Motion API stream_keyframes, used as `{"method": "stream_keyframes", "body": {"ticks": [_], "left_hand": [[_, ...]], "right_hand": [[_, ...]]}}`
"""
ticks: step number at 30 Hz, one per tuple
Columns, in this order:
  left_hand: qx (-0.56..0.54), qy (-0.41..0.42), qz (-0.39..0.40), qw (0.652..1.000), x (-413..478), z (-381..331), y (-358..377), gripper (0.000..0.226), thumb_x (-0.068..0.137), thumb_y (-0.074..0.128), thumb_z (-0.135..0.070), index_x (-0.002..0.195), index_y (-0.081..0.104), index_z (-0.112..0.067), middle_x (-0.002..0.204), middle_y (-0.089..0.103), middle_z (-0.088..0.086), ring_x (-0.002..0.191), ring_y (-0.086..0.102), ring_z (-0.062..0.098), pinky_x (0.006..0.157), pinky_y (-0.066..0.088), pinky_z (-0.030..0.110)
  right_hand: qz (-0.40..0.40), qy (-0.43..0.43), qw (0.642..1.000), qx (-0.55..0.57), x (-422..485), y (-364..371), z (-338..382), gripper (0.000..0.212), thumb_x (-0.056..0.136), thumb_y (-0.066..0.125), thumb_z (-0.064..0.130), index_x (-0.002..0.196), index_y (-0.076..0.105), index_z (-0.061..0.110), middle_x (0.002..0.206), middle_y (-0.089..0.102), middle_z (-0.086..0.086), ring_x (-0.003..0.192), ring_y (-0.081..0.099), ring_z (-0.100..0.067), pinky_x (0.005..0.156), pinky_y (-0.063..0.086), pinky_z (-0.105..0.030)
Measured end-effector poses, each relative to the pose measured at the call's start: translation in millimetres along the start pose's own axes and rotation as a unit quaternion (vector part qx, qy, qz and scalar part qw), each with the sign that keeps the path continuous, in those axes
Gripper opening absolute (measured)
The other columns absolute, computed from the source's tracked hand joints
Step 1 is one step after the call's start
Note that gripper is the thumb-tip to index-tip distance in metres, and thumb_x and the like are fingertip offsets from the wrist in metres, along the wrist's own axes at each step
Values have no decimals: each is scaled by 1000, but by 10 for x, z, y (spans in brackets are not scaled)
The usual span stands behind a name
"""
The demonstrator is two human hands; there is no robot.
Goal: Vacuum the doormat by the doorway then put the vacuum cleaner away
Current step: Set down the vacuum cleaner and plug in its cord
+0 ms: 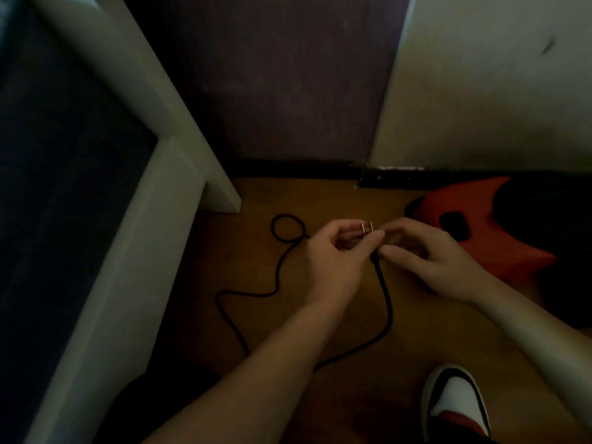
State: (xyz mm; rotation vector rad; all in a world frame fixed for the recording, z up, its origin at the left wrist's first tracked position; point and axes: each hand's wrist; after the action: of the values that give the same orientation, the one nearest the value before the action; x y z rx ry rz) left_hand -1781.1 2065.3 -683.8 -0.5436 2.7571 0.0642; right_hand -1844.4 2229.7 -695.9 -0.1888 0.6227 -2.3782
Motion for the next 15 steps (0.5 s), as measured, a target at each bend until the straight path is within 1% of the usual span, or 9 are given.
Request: {"method": "stream_keyframes", "body": {"ticks": [2, 3, 4, 6, 8, 10, 12, 13, 15], "left_hand": [[-59, 32, 20, 998, 19, -370, -61, 23, 82, 80, -10, 104, 74, -13, 96, 76, -3, 88, 71, 3, 72, 55, 14], [-78, 51, 33, 995, 15, -553, -96, 23, 83, 79, -6, 105, 74, -8, 95, 76, 0, 87, 72, 4, 72, 56, 15], [-89, 69, 46, 993, 10, -725, -137, 24, 83, 77, -4, 107, 73, -5, 94, 77, 1, 86, 73, 6, 72, 57, 16], [-107, 104, 67, 986, -17, -1047, -229, 24, 84, 76, -1, 107, 72, -1, 91, 77, 2, 80, 73, 9, 68, 59, 19], [-120, 137, 77, 980, -37, -1345, -327, 22, 84, 76, -2, 105, 73, -2, 90, 77, 5, 77, 72, 16, 69, 60, 23], [-118, 175, 85, 974, -50, -1646, -421, 20, 85, 76, -2, 104, 73, -3, 90, 77, 6, 80, 73, 19, 72, 61, 26], [-100, 219, 97, 966, -61, -1944, -513, 19, 86, 74, -2, 104, 73, -5, 88, 77, 2, 78, 73, 14, 69, 60, 24], [-86, 244, 99, 961, -68, -2089, -563, 19, 86, 74, -2, 105, 73, -5, 88, 77, 0, 77, 73, 12, 69, 59, 22], [-50, 298, 96, 948, -79, -2362, -663, 22, 86, 76, -3, 107, 73, -7, 92, 77, 1, 81, 74, 11, 74, 58, 21]], "right_hand": [[8, 8, 999, 53, 116, -110, 334, 24, 91, 63, 37, 112, 67, 26, 105, 72, 15, 96, 69, -2, 79, 50, -12], [2, 5, 997, 78, 180, -156, 501, 24, 90, 64, 34, 112, 67, 24, 105, 73, 12, 95, 70, -4, 79, 50, -13], [-6, -2, 995, 100, 246, -197, 665, 24, 89, 65, 31, 111, 68, 21, 104, 75, 6, 94, 72, -9, 79, 52, -15], [-23, -16, 990, 140, 360, -279, 990, 22, 90, 66, 27, 109, 69, 16, 95, 76, -6, 83, 74, -20, 75, 56, -22], [-38, -35, 987, 153, 457, -378, 1298, 16, 91, 65, 24, 103, 68, 13, 83, 75, -9, 69, 72, -24, 69, 57, -27], [-55, -56, 985, 152, 543, -493, 1603, 10, 93, 64, 23, 98, 69, 16, 79, 74, -11, 63, 69, -26, 65, 57, -30], [-66, -76, 984, 150, 617, -604, 1905, 7, 93, 64, 26, 93, 70, 21, 78, 73, -11, 60, 67, -28, 61, 55, -29], [-74, -86, 983, 145, 651, -652, 2055, 8, 92, 64, 28, 93, 69, 21, 77, 73, -10, 59, 67, -29, 58, 54, -28], [-98, -111, 981, 122, 723, -732, 2337, 19, 90, 65, 31, 98, 68, 15, 75, 72, -6, 60, 65, -31, 55, 54, -27]]}}
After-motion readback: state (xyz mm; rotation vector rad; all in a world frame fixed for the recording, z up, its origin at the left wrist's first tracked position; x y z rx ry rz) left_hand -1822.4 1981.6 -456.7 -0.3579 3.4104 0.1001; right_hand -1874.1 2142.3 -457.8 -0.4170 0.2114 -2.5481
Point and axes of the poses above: each hand's wrist, its own x-axis towards the middle knuckle, its own y-axis out of the palm, z = x × y
